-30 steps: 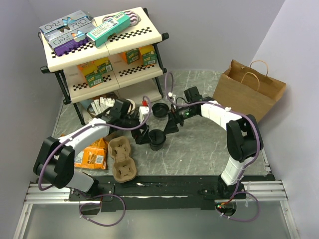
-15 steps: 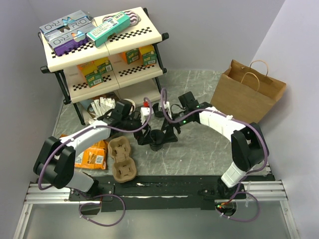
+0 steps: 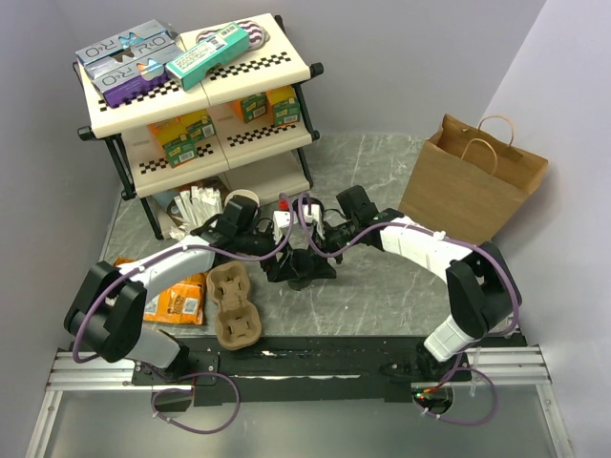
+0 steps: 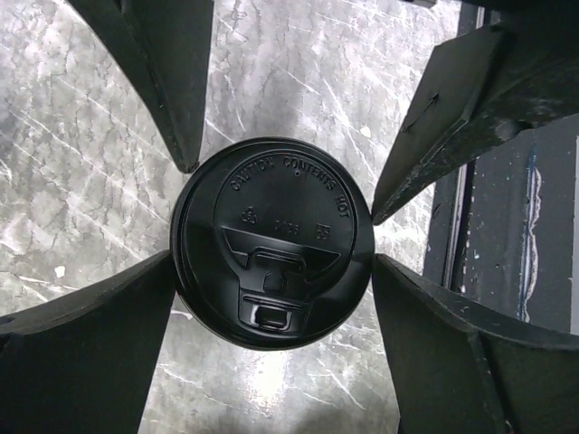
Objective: Pack the takeout coffee
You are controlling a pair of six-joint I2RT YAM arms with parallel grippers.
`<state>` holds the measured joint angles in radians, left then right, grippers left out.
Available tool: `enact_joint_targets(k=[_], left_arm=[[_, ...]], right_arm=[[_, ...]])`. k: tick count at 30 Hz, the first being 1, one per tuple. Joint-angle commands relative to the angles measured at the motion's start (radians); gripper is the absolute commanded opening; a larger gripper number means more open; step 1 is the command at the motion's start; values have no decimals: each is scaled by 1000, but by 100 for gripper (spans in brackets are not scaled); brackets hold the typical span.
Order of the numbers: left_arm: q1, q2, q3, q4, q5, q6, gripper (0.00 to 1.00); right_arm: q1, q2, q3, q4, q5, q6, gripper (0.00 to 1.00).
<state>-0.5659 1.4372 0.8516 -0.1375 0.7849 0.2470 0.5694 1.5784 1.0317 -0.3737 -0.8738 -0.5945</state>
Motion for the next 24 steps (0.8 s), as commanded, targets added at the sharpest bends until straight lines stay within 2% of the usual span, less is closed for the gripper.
enact_joint_targets(k=[1,10,15,24], left_arm=[[-22,-12,-28,27,-38,21,91],[-37,38,-37,47,-122,26,86],[-48,83,-28,52,-170,15,80],[-88,186,40,13,-332,-81,75]], right_arm=[[17,-54,-16,87,38,2,93],[60,-31,-28,101,130,25,83],[73,-21,-42,116,191,45,79],[92,15,-29,130,301,98,75]])
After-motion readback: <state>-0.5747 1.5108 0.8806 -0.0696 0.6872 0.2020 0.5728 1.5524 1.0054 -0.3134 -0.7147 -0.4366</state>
